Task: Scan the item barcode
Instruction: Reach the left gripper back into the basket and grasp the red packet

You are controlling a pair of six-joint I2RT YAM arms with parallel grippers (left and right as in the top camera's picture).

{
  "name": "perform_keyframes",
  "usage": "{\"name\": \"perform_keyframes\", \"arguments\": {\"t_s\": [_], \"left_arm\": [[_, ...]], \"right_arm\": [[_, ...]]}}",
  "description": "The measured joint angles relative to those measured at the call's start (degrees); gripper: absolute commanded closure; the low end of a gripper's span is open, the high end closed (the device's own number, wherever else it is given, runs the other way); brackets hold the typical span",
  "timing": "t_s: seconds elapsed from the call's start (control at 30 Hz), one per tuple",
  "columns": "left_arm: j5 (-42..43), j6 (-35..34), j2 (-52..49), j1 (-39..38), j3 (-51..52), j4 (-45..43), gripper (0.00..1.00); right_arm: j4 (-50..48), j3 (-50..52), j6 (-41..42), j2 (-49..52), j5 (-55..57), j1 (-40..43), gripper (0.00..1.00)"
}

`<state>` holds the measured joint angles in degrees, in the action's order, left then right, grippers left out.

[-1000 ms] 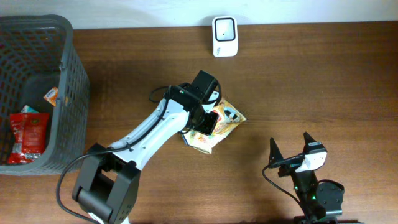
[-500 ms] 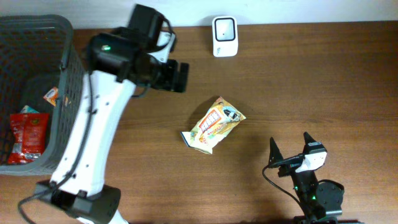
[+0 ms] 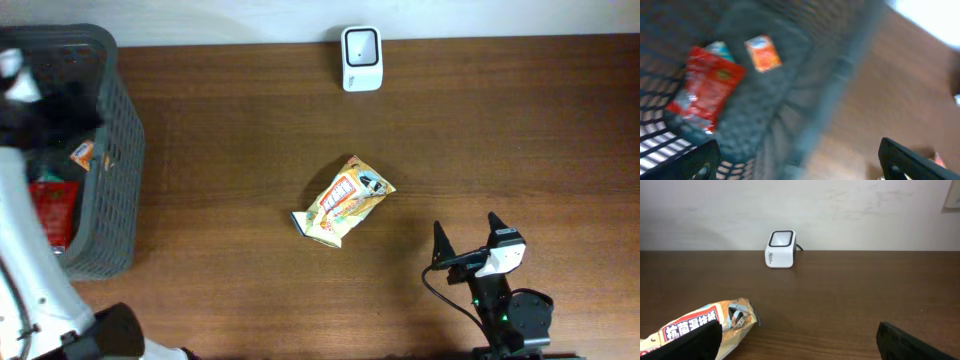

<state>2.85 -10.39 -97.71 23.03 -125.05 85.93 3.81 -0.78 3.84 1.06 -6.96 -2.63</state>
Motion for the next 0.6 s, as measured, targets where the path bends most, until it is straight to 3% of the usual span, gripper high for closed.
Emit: {"name": "perform_keyframes", "arguments": {"t_s": [0.23, 0.27, 0.5, 0.6], "left_arm": [[-1.01, -5.79, -0.87, 14.16, -0.11, -3.5, 0.02], [-1.64, -6.25, -1.66, 14.34, -0.2, -3.45, 0.06], [-3.26, -7.69, -19.85, 14.34, -0.33, -3.52, 0.1], [-5.51, -7.67, -24.26, 14.05, -0.28, -3.23, 0.16]], "right_arm": [[0.0, 0.0, -0.04, 0.0, 0.0, 0.0, 0.02], [0.0, 0.0, -0.02, 0.0, 0.0, 0.0, 0.02], [0.0, 0.0, -0.04, 0.0, 0.0, 0.0, 0.02], [0.0, 0.0, -0.04, 0.0, 0.0, 0.0, 0.02]]}}
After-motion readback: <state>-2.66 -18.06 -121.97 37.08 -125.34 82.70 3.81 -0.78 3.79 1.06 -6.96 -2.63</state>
